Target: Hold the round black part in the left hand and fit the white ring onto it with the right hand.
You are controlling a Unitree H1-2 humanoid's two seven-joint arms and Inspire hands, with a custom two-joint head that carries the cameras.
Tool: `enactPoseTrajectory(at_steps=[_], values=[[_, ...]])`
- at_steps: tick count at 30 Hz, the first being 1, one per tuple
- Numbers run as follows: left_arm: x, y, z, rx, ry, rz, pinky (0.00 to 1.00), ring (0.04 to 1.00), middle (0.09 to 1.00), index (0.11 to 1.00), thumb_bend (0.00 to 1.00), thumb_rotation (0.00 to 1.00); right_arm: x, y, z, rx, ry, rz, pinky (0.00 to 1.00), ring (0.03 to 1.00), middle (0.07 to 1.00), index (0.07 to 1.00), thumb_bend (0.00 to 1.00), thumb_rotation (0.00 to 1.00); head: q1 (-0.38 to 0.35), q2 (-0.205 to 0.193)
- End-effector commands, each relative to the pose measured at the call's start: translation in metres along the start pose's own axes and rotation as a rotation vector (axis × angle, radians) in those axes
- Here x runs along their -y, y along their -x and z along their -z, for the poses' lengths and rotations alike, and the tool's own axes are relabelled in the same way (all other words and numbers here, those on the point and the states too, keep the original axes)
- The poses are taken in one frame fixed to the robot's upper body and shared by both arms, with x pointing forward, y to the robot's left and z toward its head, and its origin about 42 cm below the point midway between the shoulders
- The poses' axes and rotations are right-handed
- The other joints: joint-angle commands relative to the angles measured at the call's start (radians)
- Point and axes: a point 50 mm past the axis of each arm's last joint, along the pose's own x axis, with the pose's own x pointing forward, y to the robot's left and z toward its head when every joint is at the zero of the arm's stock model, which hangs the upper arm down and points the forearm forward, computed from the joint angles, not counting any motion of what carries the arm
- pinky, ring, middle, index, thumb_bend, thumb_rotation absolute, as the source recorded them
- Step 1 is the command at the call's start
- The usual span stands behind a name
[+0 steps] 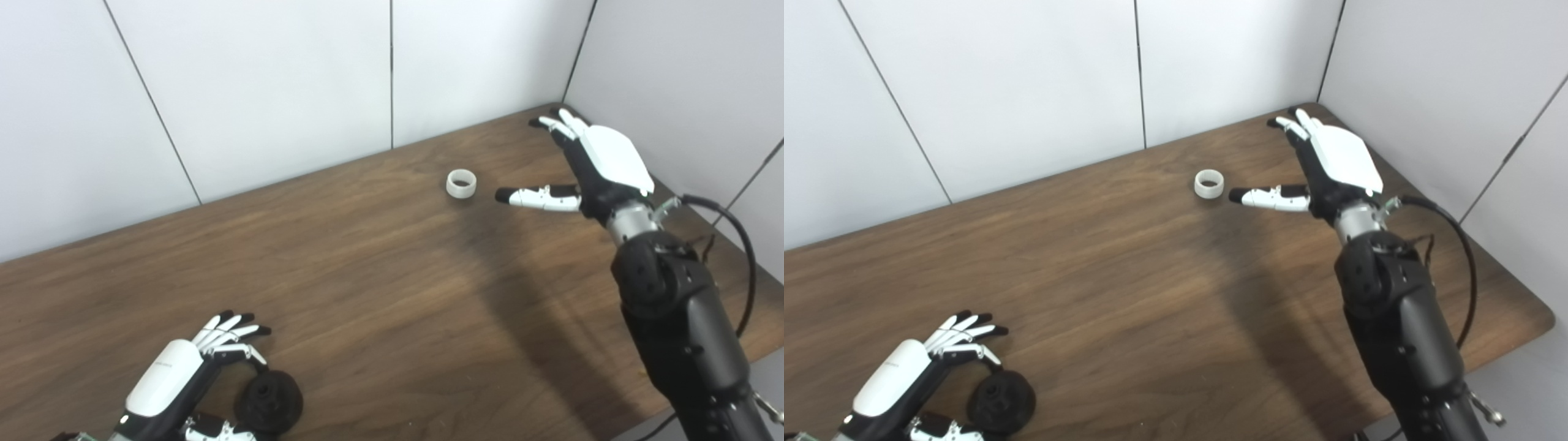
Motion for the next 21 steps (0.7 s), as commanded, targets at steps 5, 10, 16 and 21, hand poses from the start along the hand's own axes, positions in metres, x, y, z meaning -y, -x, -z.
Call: enactPoseTrajectory(at_steps=[5, 10, 16, 21], values=[[0.0, 0.016, 0.009, -0.041, -0.027, 0.061, 1.0, 0.928, 0.848, 0.477, 0.52, 0.05, 0.026, -0.032, -0.001, 0.002, 0.126, 0.025, 0.78, 0.98, 0.986, 0.87, 0.82, 0.64, 0.003, -0.002], [0.0, 0.017, 0.007, -0.04, -0.018, 0.067, 1.0, 0.934, 0.851, 0.477, 0.52, 0.05, 0.04, -0.059, -0.005, 0.005, 0.196, -0.036, 0.81, 0.99, 0.988, 0.863, 0.86, 0.66, 0.006, -0.006], [0.003, 0.018, 0.004, -0.037, -0.015, 0.069, 1.0, 0.931, 0.849, 0.477, 0.52, 0.05, 0.056, -0.083, -0.01, 0.02, 0.251, -0.132, 0.79, 0.995, 0.996, 0.873, 0.9, 0.65, 0.007, -0.008], [0.004, 0.019, 0.002, -0.037, -0.012, 0.071, 1.0, 0.934, 0.848, 0.477, 0.51, 0.05, 0.061, -0.097, -0.016, 0.024, 0.276, -0.216, 0.79, 1.0, 1.0, 0.895, 0.93, 0.64, 0.012, -0.014]])
